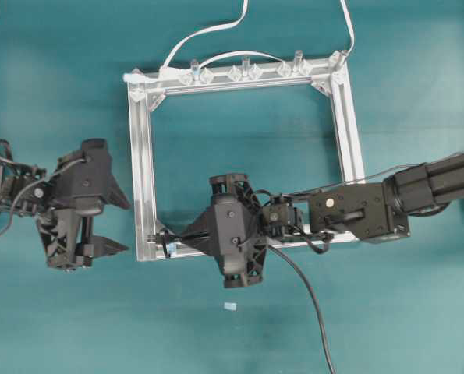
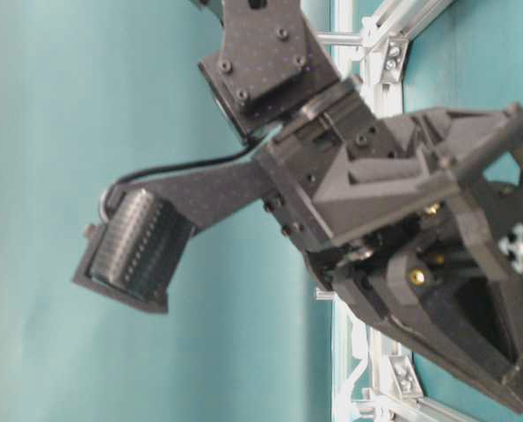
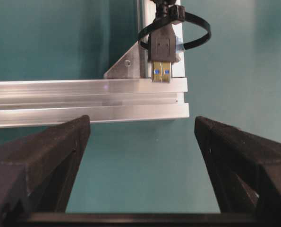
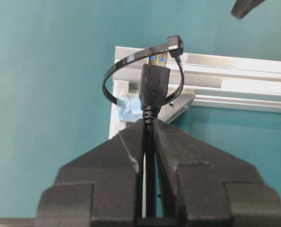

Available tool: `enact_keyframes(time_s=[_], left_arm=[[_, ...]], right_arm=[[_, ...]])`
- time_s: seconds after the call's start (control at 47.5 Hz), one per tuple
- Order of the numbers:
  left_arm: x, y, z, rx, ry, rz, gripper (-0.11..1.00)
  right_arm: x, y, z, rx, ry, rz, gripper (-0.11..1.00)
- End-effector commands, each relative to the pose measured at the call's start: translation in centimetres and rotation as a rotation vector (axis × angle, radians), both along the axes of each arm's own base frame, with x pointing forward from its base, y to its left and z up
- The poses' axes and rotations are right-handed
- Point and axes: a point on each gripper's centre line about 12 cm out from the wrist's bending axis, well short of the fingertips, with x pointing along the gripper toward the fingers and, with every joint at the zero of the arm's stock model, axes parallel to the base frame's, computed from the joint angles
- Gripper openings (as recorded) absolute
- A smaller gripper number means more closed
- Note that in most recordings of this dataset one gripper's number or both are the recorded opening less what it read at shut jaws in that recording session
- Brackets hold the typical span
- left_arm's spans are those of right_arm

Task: Insert the wire through the string loop located on the left side.
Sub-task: 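Move the left gripper to the connector protruding from the loop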

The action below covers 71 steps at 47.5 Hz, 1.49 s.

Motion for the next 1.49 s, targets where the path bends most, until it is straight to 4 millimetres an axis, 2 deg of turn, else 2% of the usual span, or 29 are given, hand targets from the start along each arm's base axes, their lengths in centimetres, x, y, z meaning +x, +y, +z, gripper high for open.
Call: enact_keyframes(time_s=[0.0,0.253,1.368,1.474], left_arm=[[1.0,-0.7,0.6,-0.012,-0.022,-0.01,0.9],[1.5,-1.6,0.2,-0.014,-0.015,-0.032,0.9],[2.3,-1.8,0.6,-0.022,-0.072,-0.031,0.9],[2.1,-1.7,0.2,-0.021,-0.069,-0.031,0.9]], right_arm=[[0.9,0.1,1.9,0.003,-0.046,0.003,0.09],[1.2,0.1,1.8,0.004,-0.038,0.003,0.09],[2.1,0.2,1.6,0.005,-0.046,0.002,0.09],[2.1,0.1,1.6,0.005,-0.046,0.0,0.09]])
